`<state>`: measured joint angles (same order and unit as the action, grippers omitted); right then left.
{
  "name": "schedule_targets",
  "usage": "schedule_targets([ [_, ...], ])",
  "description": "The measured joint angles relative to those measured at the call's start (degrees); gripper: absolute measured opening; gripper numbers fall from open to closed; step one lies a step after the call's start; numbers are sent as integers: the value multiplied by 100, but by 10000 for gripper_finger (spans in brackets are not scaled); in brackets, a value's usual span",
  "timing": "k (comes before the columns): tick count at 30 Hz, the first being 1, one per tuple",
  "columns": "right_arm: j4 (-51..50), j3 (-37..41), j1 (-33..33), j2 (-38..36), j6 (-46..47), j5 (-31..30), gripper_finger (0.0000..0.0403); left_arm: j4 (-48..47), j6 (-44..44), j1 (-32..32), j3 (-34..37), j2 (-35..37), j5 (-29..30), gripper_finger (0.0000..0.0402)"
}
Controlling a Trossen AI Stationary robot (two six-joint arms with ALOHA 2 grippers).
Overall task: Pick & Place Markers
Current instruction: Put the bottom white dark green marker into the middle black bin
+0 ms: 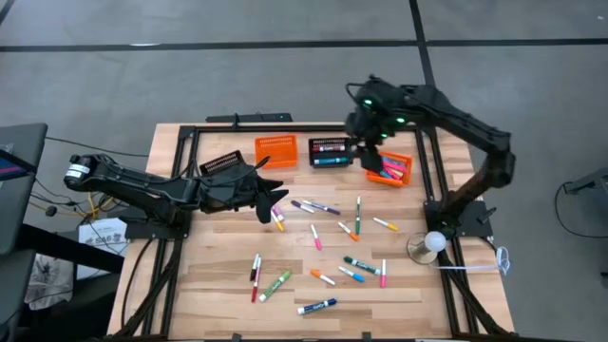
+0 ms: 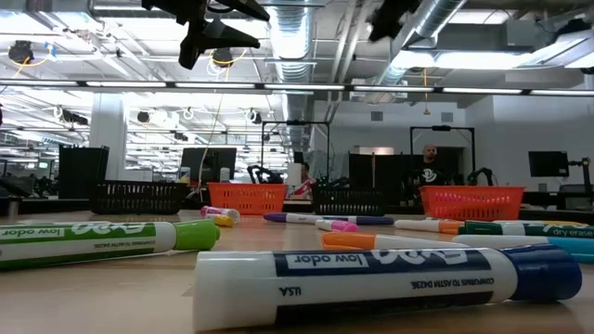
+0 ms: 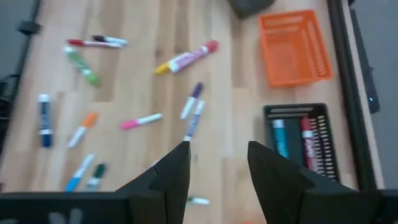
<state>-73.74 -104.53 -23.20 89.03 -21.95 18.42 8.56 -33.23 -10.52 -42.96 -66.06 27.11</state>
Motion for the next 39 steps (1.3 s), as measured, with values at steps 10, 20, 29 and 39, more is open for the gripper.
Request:
schedule_targets([
  [10, -509, 359, 937, -960, 1244, -57, 139, -2, 0, 0, -1, 0, -2, 186],
  [20, -2, 2150, 2318, -1559, 2587, -75, 127, -2, 0, 2, 0, 0, -145, 186],
  [29, 1923, 3715, 3508, -1454, 3210, -75, 126, -2, 0, 2, -2, 0, -212, 186],
  [39, 2342, 4109, 4316, -471, 3436, -62, 125, -346, 0, 2, 0, 0, -318, 186],
])
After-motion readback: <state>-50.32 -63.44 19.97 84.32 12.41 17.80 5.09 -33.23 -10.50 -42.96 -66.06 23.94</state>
